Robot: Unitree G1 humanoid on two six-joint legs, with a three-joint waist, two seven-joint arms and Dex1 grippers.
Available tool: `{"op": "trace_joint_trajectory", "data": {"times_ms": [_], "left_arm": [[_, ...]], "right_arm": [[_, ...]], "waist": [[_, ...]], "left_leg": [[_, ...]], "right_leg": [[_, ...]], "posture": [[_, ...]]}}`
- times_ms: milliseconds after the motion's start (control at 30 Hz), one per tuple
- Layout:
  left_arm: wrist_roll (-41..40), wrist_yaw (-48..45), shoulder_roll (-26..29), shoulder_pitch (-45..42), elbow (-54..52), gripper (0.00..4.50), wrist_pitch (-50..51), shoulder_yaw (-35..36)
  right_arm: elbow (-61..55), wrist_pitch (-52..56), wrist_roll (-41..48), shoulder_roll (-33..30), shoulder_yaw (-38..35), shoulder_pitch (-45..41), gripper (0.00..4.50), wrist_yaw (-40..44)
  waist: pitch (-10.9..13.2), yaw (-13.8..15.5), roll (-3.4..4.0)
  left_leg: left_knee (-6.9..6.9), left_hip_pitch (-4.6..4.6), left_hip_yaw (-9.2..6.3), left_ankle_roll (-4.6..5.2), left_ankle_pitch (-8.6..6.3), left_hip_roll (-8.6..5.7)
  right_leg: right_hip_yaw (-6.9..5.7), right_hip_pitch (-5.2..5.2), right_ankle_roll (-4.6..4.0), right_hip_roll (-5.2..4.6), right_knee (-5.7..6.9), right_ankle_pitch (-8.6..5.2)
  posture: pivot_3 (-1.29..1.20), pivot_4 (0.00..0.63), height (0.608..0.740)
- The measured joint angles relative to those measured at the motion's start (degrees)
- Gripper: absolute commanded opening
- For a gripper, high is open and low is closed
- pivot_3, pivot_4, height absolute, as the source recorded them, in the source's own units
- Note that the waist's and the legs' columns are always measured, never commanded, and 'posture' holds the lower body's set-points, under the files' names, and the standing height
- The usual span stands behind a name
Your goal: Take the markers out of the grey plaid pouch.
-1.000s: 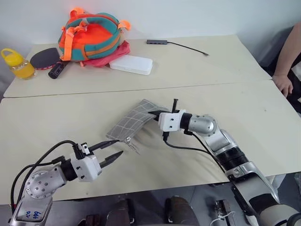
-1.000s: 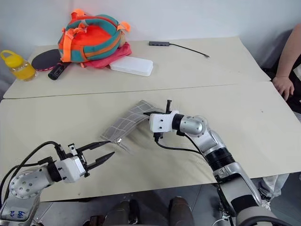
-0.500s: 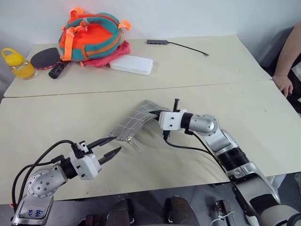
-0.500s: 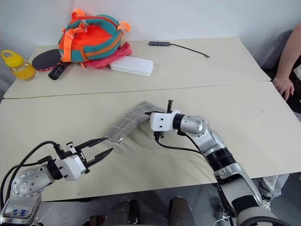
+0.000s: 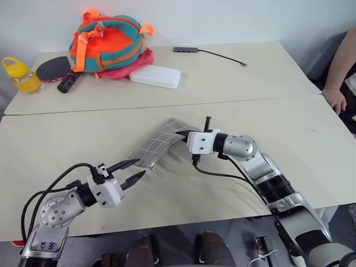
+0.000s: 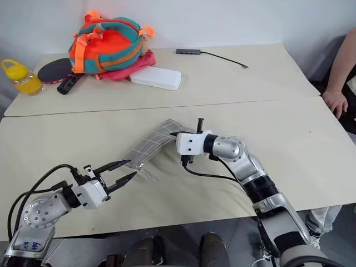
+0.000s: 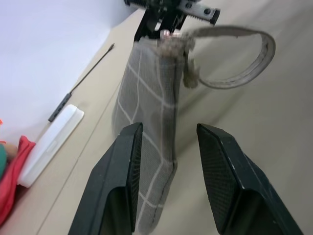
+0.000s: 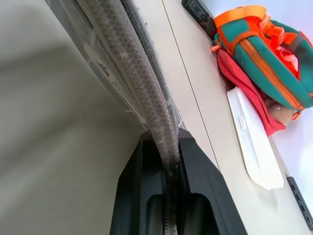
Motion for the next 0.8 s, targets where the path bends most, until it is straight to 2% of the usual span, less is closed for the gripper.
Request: {"op": "trace_joint_trajectory", "data": {"times_ms": [67, 167, 300, 667, 800], "left_arm": [[0.08, 0.1, 0.0, -0.02, 0.14, 1.88, 0.0, -0.12], [0.14, 0.37, 0.01, -0.02, 0.73, 1.3, -0.27, -0.11], [0.4, 1.14, -0.02, -0.29, 1.96, 0.05, -0.35, -0.32], [0.53, 1.49, -0.16, -0.71, 2.25, 0.02, -0.17, -0.89], [0.53, 1.49, -0.16, -0.75, 2.22, 0.0, 0.28, -0.9]], "right_arm": [[0.0, 0.3, 0.0, 0.0, 0.0, 0.13, 0.0, 0.0], [0.0, 0.41, 0.0, 0.0, 0.0, 0.16, 0.0, -0.01], [-0.17, 0.5, 0.03, 0.0, -0.01, 0.32, 0.0, 0.0], [-0.79, 0.92, 0.26, -0.17, -0.16, 1.15, 0.0, 0.5], [-1.45, 3.26, 4.05, 0.09, -1.31, 2.0, 1.17, 2.35]], "waist": [[0.0, 0.01, 0.0], [0.0, 0.01, 0.0], [0.0, 0.05, 0.0], [0.0, 0.04, 0.0], [0.0, 0.12, 0.0]], "left_leg": [[0.0, 0.0, 0.0, 0.0, 0.0, 0.0], [0.0, 0.0, 0.0, 0.0, 0.0, 0.0], [0.01, 0.0, -0.01, 0.0, 0.0, 0.0], [0.01, 0.0, 0.0, 0.0, 0.0, 0.0], [0.01, 0.0, -0.01, 0.0, 0.0, 0.0]], "right_leg": [[0.0, 0.0, 0.0, 0.0, 0.0, 0.0], [0.0, 0.0, 0.0, 0.0, 0.0, 0.0], [0.0, 0.0, 0.0, 0.0, 0.0, 0.0], [0.0, 0.0, 0.0, 0.0, 0.01, 0.0], [0.0, 0.0, 0.0, 0.0, 0.01, 0.0]], "posture": [[0.0, 0.15, 0.74], [0.0, 0.15, 0.74], [0.0, 0.15, 0.74], [0.0, 0.15, 0.74], [0.0, 0.15, 0.74]]}}
